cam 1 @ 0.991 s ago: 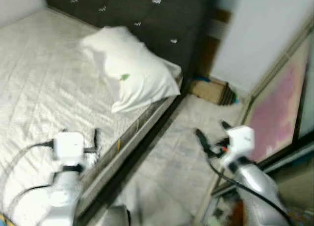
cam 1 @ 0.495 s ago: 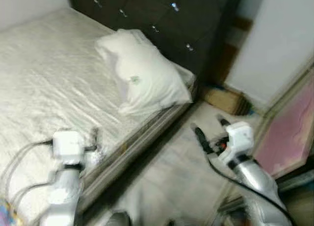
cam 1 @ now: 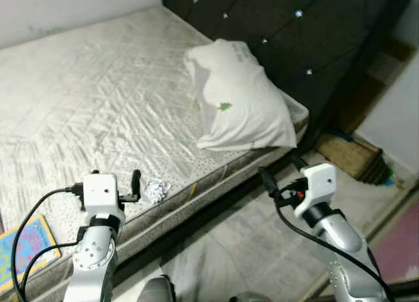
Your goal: Clean up the room
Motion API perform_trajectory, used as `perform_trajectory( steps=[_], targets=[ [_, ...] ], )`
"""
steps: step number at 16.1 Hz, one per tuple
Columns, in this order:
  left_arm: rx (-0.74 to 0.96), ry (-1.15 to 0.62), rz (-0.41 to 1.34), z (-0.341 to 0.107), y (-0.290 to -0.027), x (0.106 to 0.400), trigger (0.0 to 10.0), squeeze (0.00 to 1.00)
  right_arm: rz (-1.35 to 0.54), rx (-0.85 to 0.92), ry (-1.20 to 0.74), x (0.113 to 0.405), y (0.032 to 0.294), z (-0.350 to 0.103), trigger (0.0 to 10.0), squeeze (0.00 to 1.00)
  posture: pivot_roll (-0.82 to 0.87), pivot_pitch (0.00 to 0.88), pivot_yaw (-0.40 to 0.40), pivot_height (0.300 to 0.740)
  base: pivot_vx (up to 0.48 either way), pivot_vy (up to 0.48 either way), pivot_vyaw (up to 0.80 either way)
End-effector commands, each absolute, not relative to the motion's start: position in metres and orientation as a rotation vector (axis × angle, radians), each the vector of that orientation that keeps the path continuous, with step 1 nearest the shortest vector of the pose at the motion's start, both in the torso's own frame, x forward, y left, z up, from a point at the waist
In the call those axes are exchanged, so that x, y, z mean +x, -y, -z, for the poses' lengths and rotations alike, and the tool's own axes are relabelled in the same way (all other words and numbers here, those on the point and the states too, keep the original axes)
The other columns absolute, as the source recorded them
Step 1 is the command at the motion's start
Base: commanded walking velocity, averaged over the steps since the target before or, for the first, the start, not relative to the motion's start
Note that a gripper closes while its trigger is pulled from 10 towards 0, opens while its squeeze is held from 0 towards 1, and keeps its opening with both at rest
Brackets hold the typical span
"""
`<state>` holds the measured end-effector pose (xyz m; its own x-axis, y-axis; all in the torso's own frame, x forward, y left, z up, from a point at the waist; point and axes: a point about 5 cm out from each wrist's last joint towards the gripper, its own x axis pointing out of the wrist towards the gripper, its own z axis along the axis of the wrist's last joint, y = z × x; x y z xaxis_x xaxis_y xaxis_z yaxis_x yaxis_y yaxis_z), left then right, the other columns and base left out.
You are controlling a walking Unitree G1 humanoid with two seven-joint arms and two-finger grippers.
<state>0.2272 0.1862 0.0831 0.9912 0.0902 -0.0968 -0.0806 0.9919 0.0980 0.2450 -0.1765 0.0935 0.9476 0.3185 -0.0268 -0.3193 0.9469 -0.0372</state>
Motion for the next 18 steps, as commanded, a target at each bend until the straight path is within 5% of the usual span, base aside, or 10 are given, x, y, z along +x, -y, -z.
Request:
perform_trajectory(
  steps=[1, 18],
  targets=[
    [0.092, -0.096, -0.079, -0.0845, -0.1875, 0.2266, 10.0, 0.0, -0.326, -0.028, -0.017, 0.2439, 0.1771, -0.0933, 10.0, 0.0, 0.02, 0.119, -0.077, 0.74, 0.0, 0.0, 0.0],
    [0.098, -0.102, -0.091, -0.0815, -0.185, 0.2261, 10.0, 0.0, -0.361, -0.053, -0.018, 0.2453, 0.1733, -0.093, 10.0, 0.0, 0.02, 0.111, -0.088, 0.74, 0.213, 0.0, 0.0]
  ],
)
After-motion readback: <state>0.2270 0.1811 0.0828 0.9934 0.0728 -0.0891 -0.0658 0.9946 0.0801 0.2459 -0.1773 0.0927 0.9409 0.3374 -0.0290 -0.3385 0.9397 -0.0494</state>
